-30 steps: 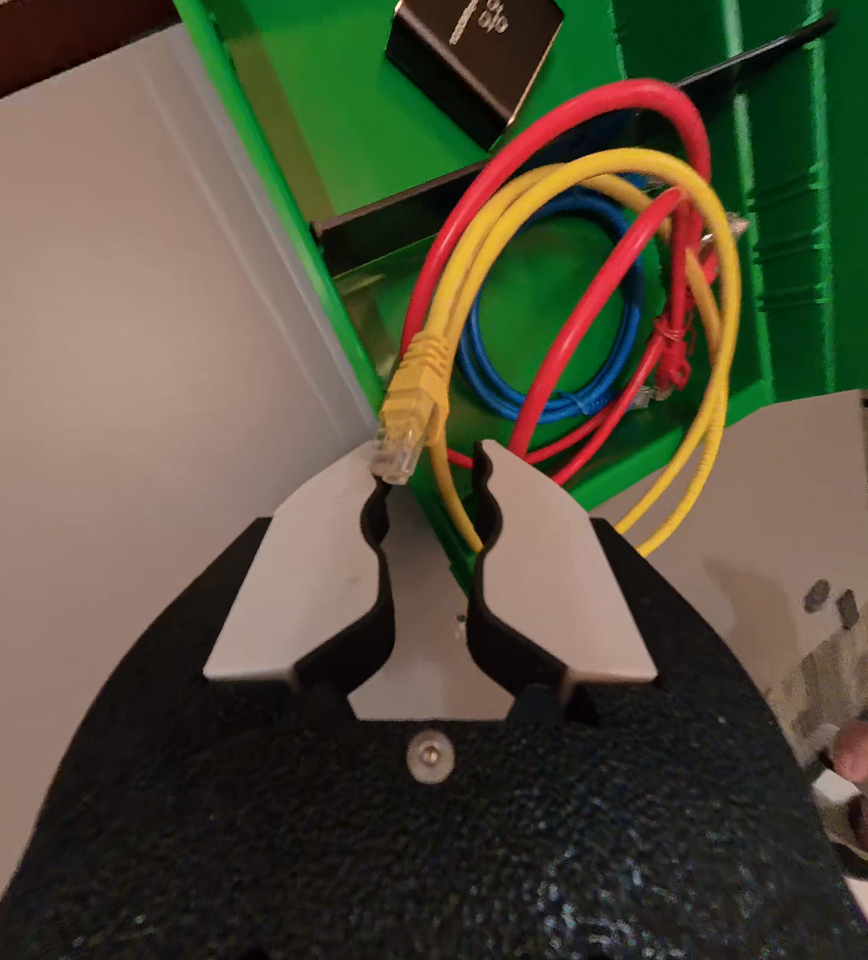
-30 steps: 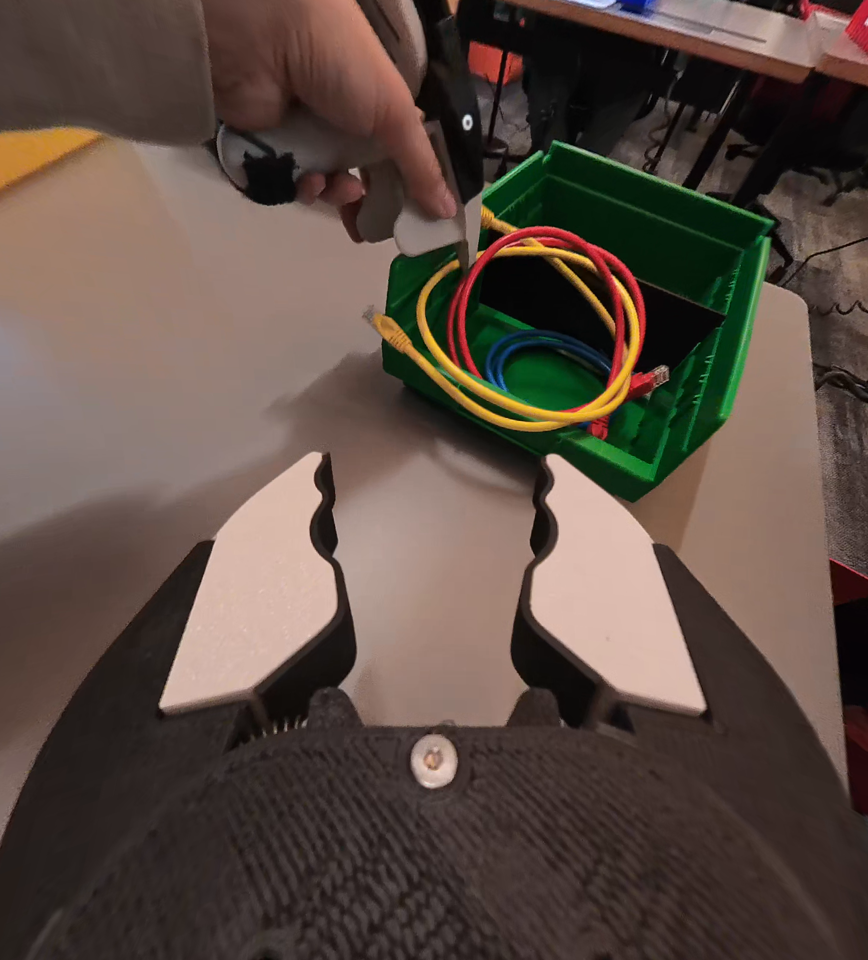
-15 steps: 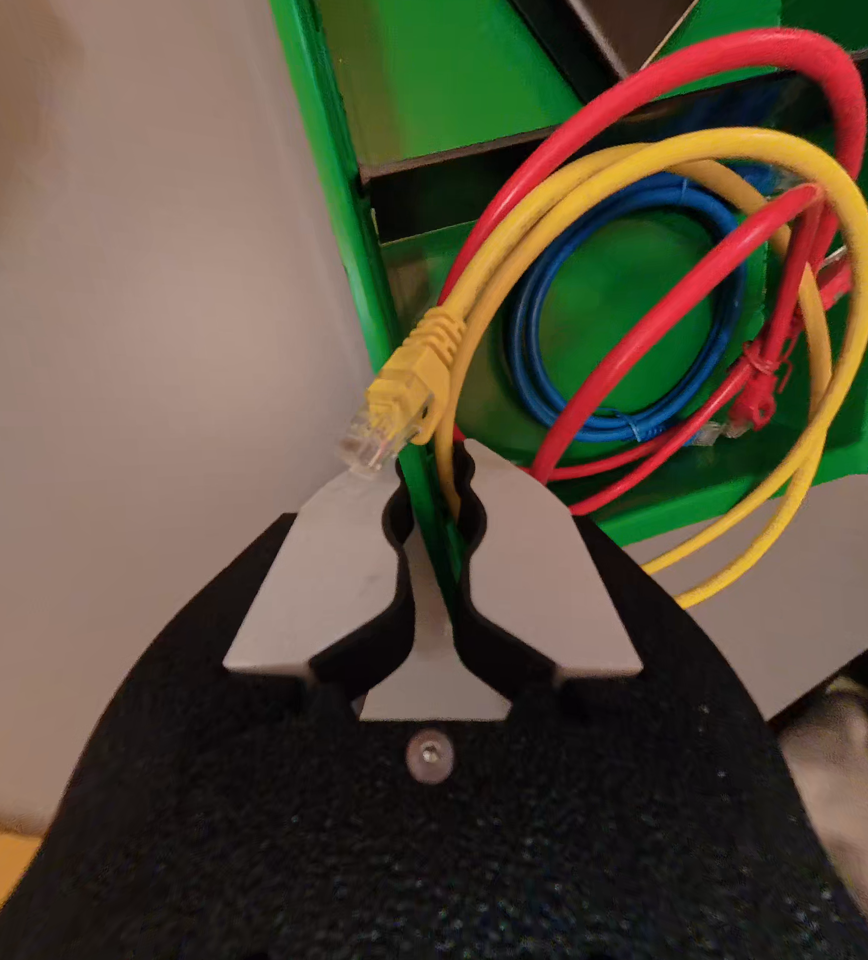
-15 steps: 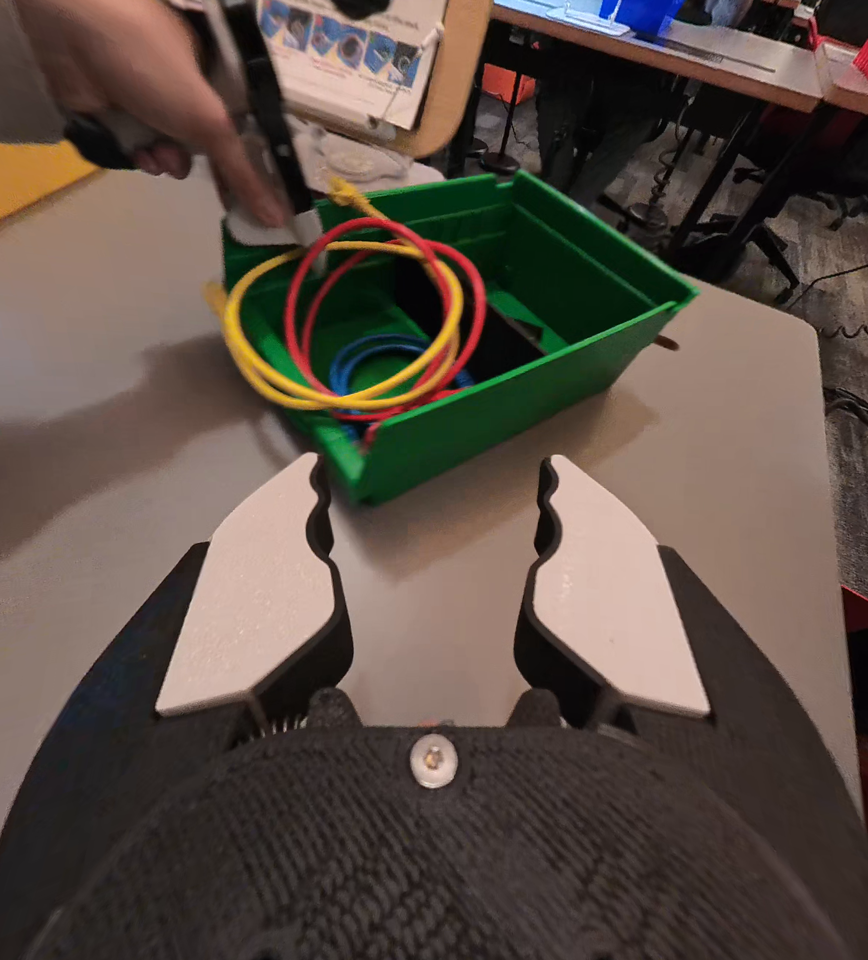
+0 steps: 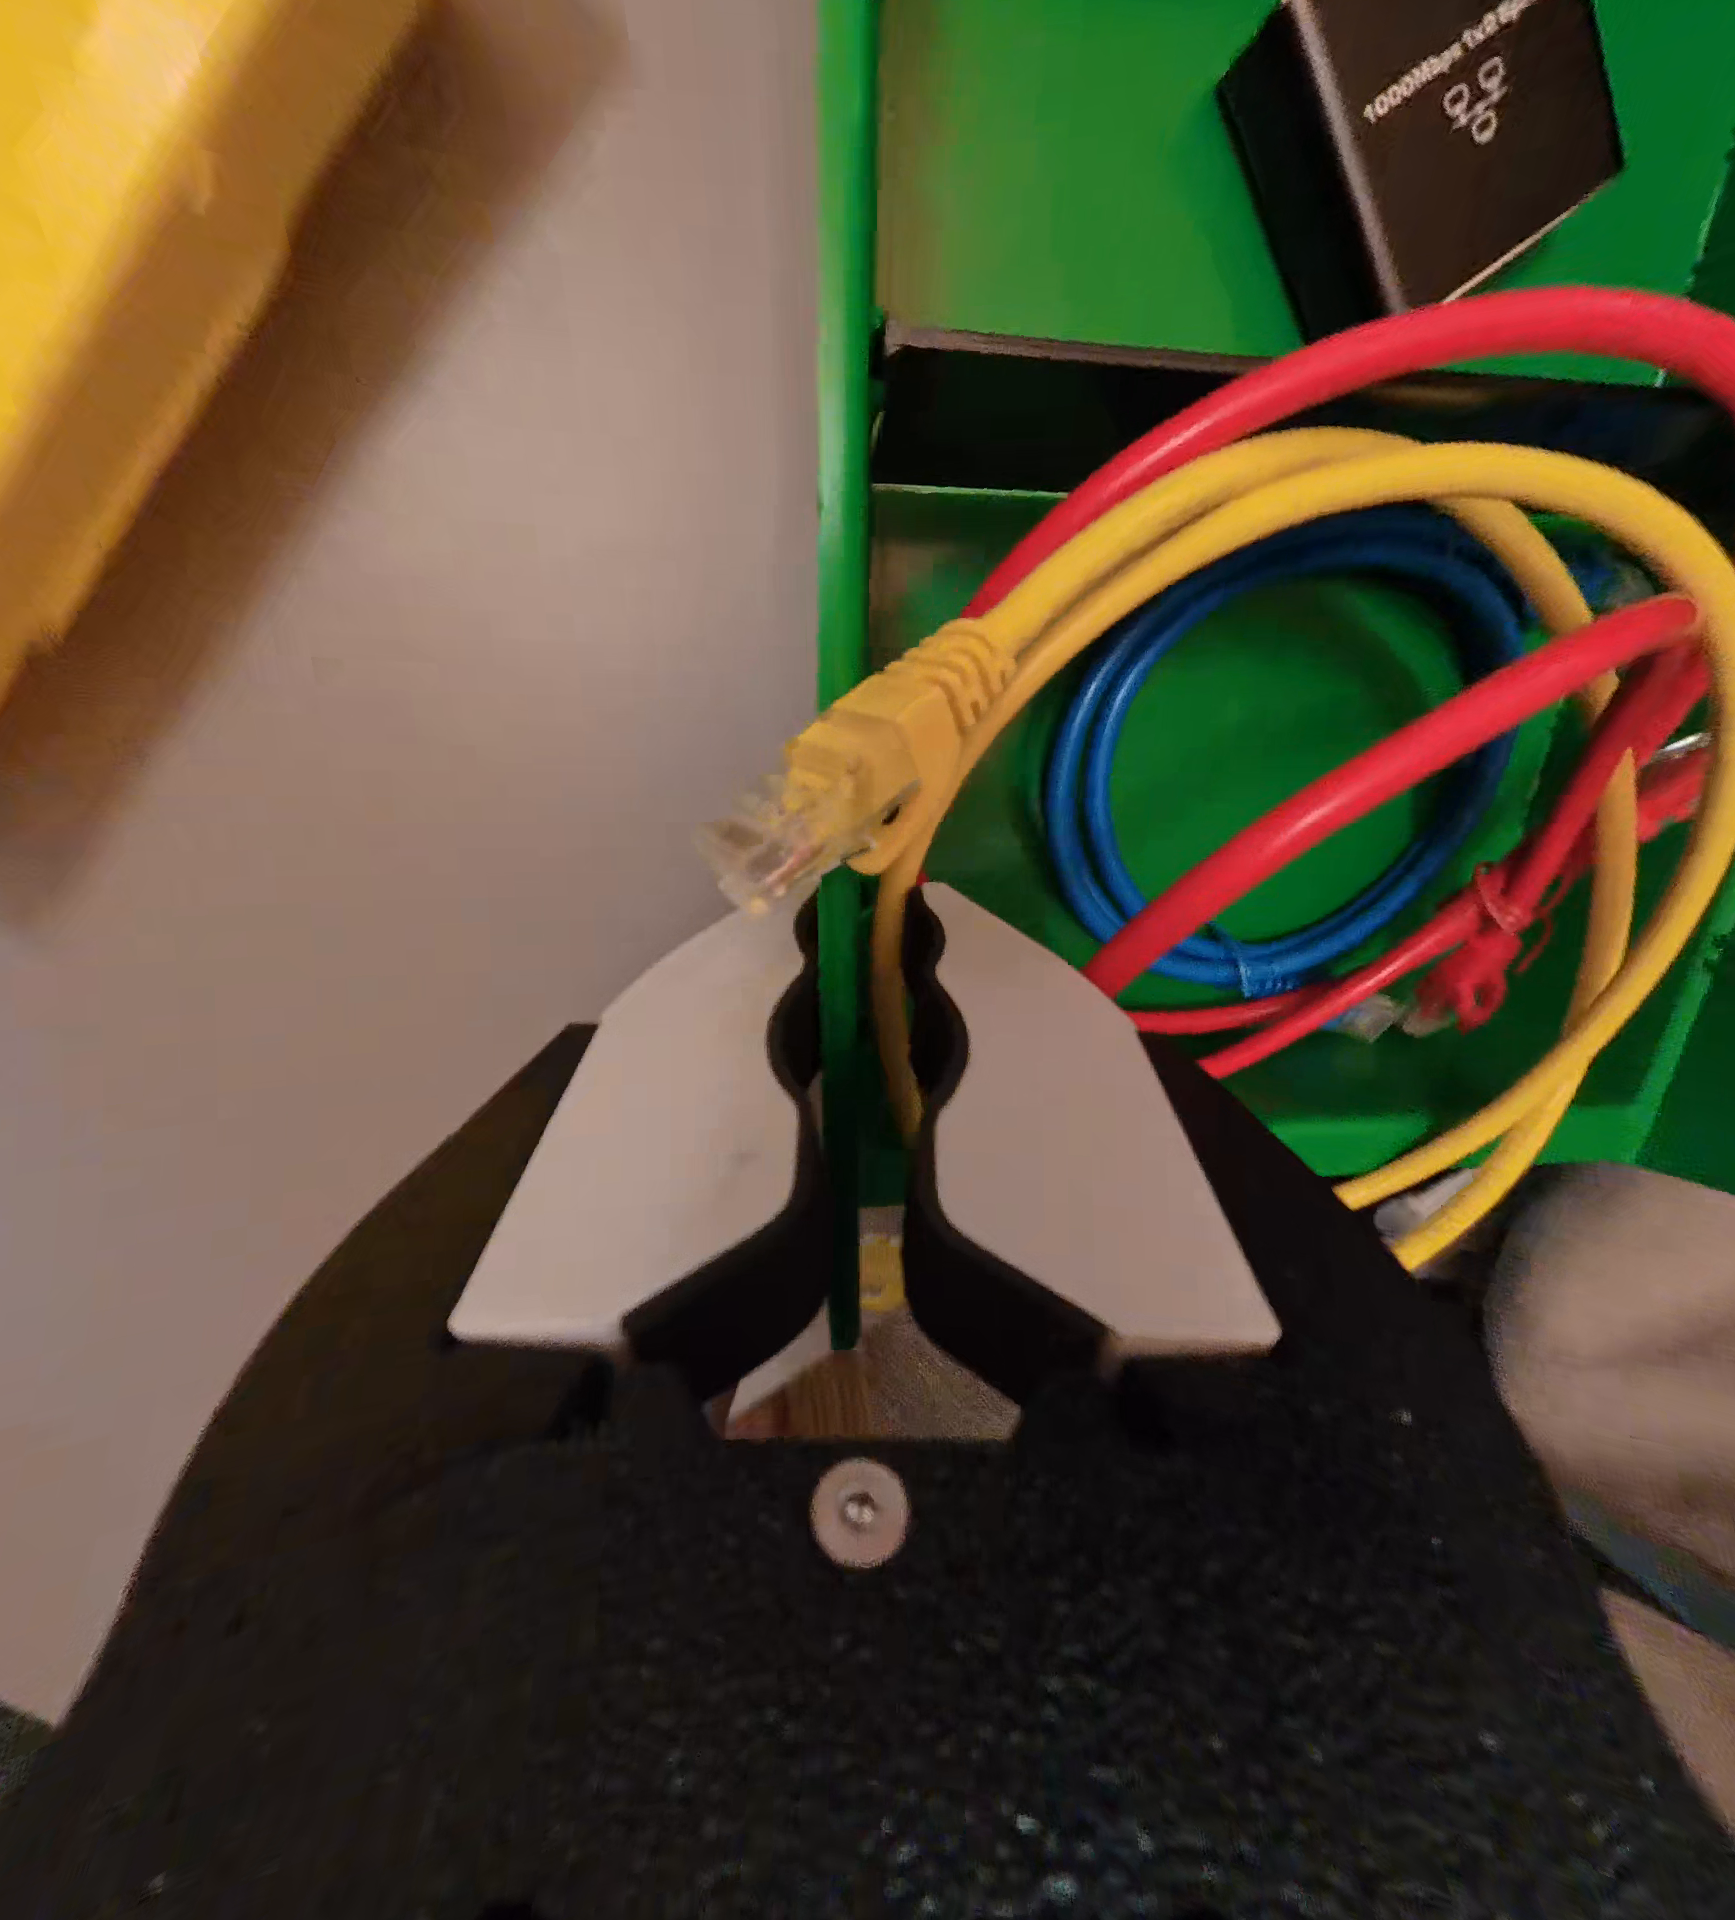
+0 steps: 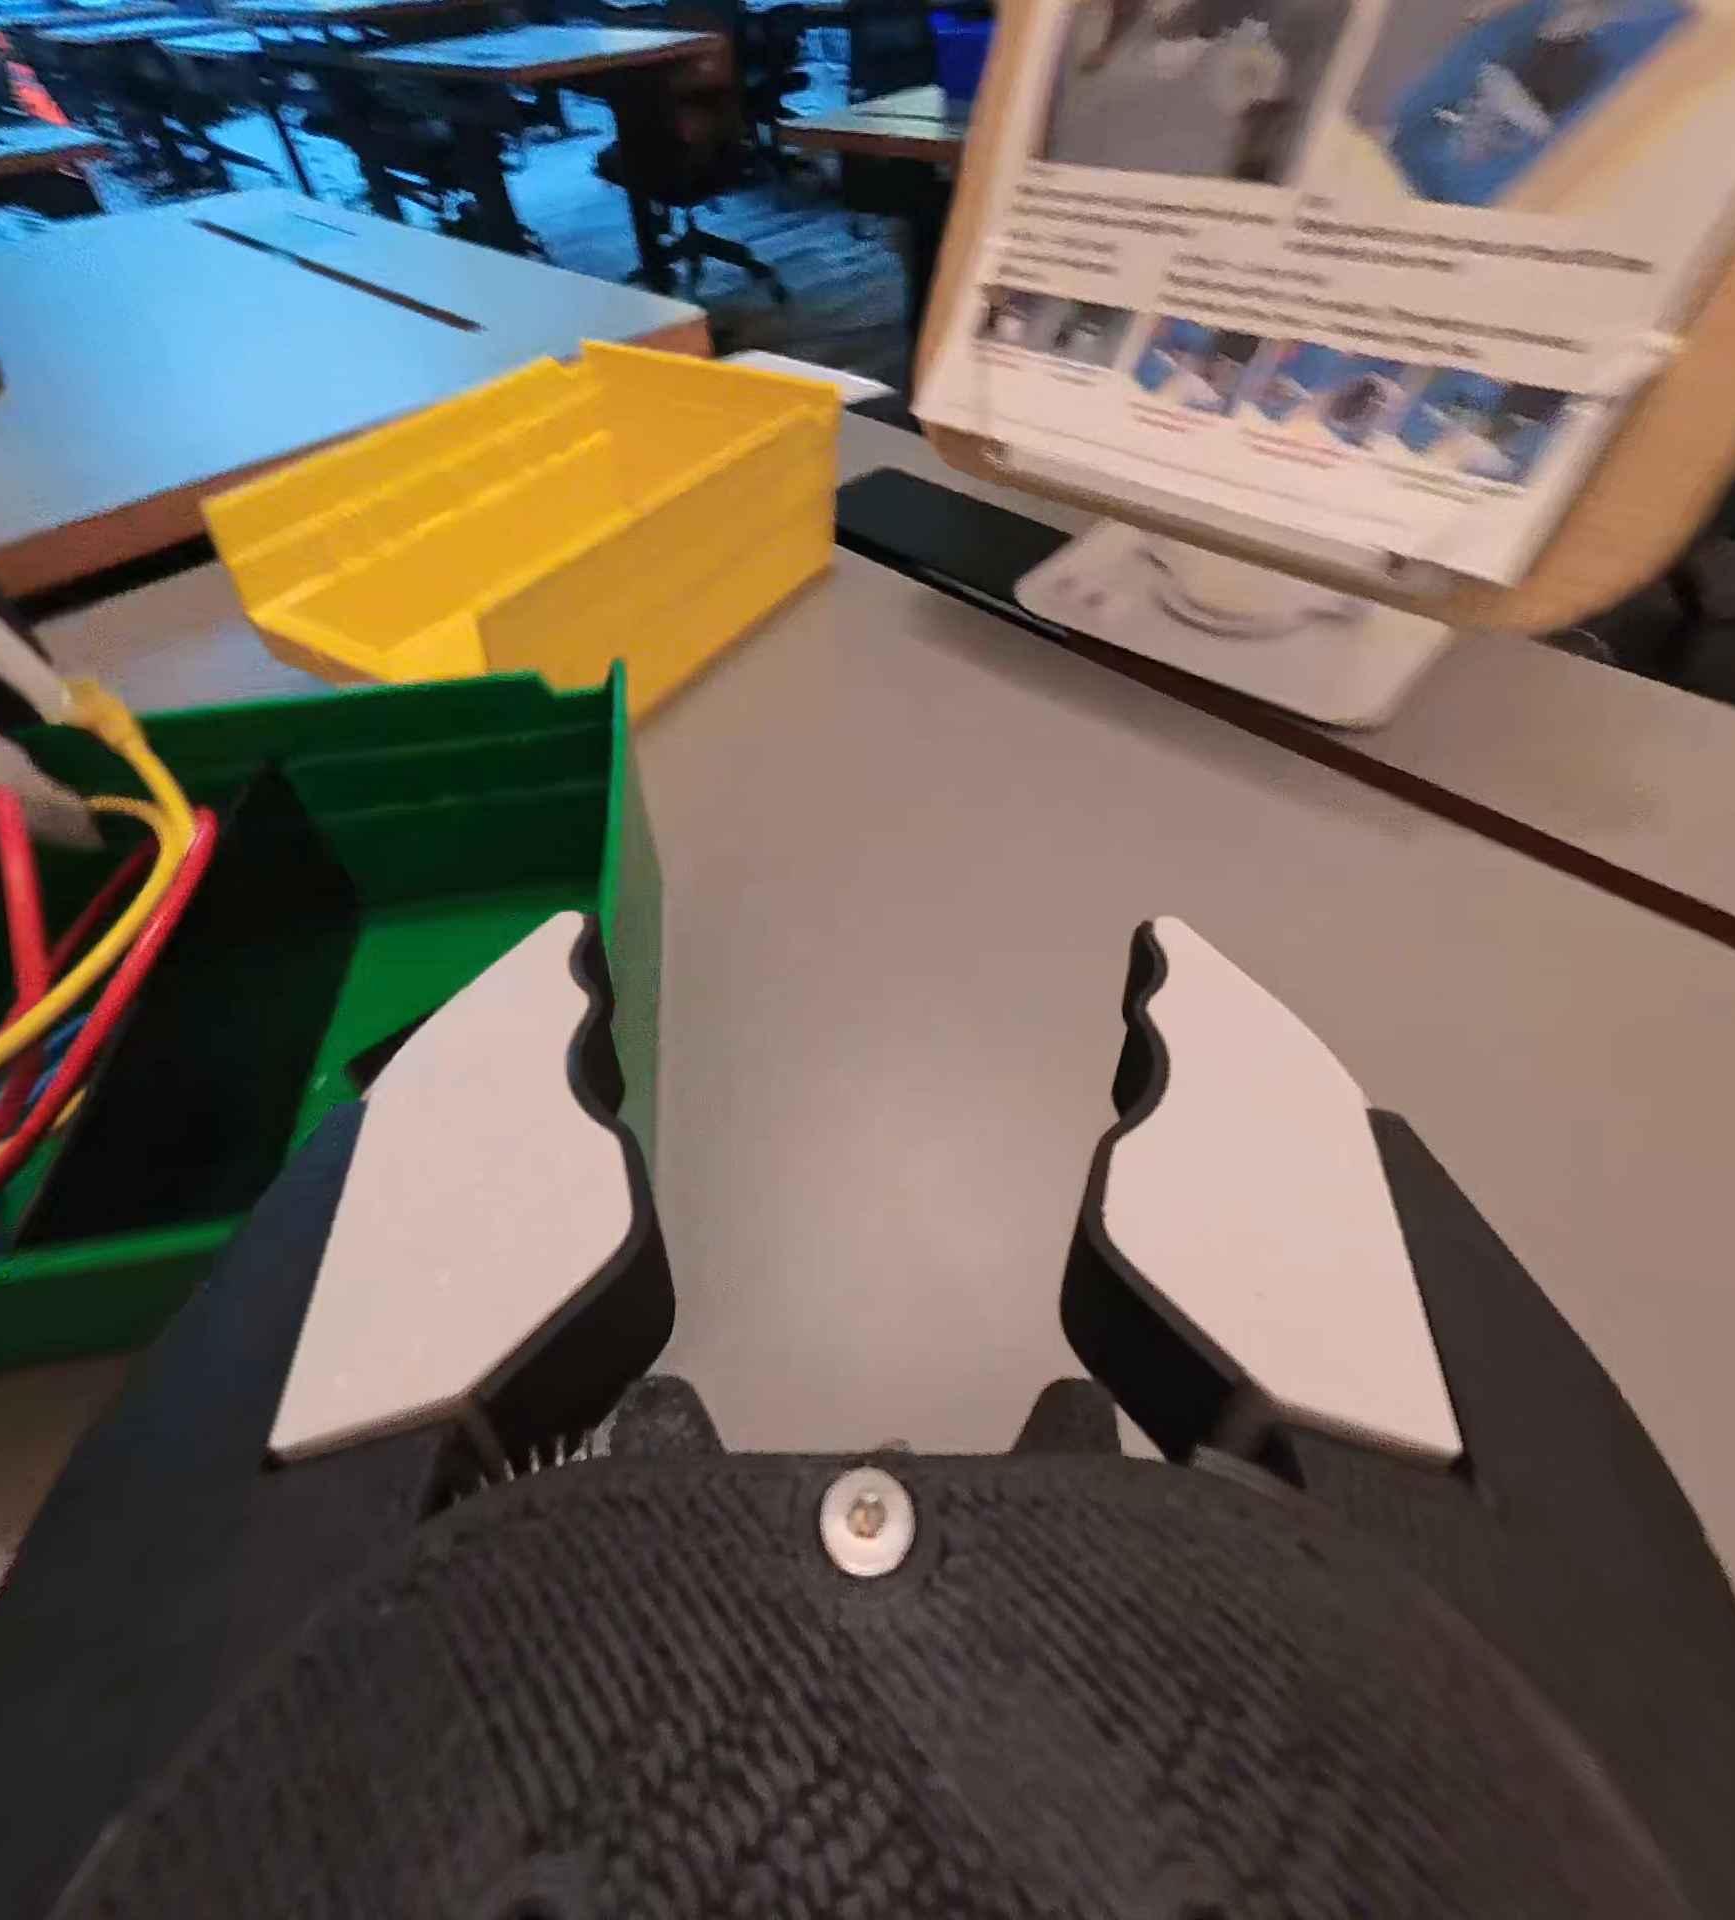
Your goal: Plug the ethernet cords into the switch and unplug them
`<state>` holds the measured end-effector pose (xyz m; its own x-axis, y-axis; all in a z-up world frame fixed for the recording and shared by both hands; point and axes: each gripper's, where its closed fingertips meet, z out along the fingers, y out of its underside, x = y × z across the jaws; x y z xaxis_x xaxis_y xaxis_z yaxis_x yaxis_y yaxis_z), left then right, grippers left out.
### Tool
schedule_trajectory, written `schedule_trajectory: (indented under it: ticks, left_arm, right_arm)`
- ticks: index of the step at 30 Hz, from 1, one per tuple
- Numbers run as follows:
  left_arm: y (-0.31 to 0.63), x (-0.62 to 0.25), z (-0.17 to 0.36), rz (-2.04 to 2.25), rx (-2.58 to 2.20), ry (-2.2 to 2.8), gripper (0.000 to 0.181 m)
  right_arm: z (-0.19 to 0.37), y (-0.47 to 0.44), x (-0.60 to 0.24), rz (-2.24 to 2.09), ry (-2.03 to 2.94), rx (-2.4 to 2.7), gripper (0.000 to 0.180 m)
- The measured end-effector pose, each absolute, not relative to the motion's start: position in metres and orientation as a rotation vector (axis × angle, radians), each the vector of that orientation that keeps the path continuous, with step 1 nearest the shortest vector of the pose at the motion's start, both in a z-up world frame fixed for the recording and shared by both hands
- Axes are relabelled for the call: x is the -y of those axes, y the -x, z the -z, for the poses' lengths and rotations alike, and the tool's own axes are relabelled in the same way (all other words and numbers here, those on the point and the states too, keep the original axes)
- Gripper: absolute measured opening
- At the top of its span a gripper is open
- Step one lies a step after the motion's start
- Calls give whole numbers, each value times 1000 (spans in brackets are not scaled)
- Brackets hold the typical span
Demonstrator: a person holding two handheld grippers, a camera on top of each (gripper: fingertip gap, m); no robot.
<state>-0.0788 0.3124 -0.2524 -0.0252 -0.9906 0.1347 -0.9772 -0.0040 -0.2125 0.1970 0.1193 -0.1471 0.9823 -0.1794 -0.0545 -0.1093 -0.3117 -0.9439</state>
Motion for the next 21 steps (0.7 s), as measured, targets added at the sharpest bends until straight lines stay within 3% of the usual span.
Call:
schedule_trajectory:
  ticks: [9, 15, 17, 18, 21]
  left_arm:
    - [240, -388, 252, 350, -1839, 2447, 12]
    - [322, -436, 251, 282, -1566, 2650, 12]
    - [344, -450, 251, 261, -1473, 2706, 12]
    - [353, -457, 251, 261, -1425, 2728, 12]
    - [373, -476, 251, 255, -1306, 2780, 12]
  right_arm:
    - [168, -108, -353, -210, 2017, -77, 97]
    - [228, -102, -427, -97, 2185, -180, 92]
    - [248, -102, -434, -59, 2261, -133, 81]
    - [256, -99, -434, -65, 2302, -79, 61]
    - [257, -116, -427, 15, 2334, -70, 44]
